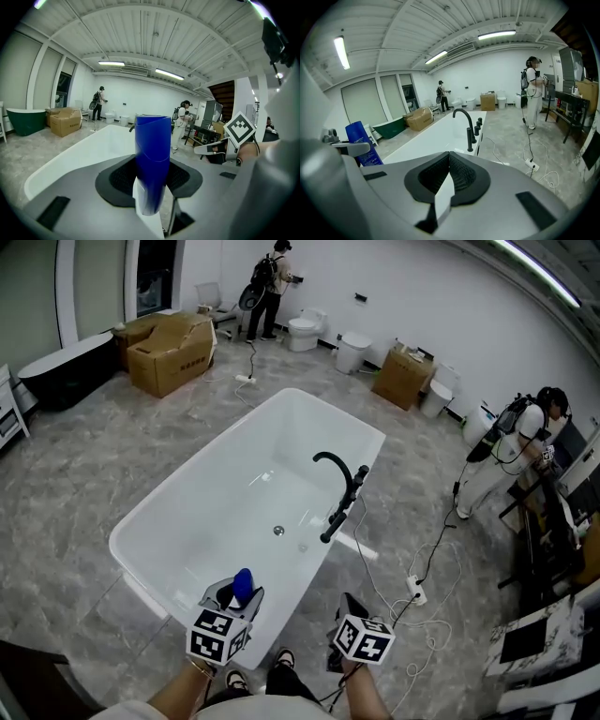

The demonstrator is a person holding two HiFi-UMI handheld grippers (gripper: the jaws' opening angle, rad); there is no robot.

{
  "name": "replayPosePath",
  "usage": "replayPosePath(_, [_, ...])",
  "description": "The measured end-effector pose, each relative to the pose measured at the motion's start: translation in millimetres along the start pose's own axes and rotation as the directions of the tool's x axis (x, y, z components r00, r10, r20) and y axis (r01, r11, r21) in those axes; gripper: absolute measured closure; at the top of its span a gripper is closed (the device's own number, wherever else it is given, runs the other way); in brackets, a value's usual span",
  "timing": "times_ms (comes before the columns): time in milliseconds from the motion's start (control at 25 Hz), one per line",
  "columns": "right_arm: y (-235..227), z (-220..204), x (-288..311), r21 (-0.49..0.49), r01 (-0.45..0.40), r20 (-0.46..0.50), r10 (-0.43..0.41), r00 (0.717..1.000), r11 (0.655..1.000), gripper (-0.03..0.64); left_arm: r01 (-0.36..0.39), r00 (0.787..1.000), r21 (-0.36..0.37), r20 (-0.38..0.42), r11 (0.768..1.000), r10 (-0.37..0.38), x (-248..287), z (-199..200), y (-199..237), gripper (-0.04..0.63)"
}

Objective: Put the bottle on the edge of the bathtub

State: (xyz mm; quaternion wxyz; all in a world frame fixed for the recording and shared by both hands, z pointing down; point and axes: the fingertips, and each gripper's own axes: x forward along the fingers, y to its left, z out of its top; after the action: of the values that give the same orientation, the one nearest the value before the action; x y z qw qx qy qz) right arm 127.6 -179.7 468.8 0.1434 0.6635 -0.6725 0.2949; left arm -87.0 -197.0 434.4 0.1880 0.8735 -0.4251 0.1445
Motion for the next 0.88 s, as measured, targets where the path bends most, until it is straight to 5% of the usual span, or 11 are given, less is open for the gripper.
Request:
replayPosePath(320, [-20.8, 15.1, 20.8, -0.033, -0.015, -0.008, 0.015, 1.000, 0.999, 0.591, 0.008, 1.000, 0.022, -0.024, 1.000, -0.008, 35.0, 9.5, -14.6, 0.425])
replayPosePath(880, [-46.5, -29.9, 82.1, 0.065, -0.045, -0.083, 0.050, 0.995, 0.997, 0.591, 0.043, 0.990, 0.035, -0.139, 0.998, -0.037, 94.9, -30.3, -20.2, 0.425])
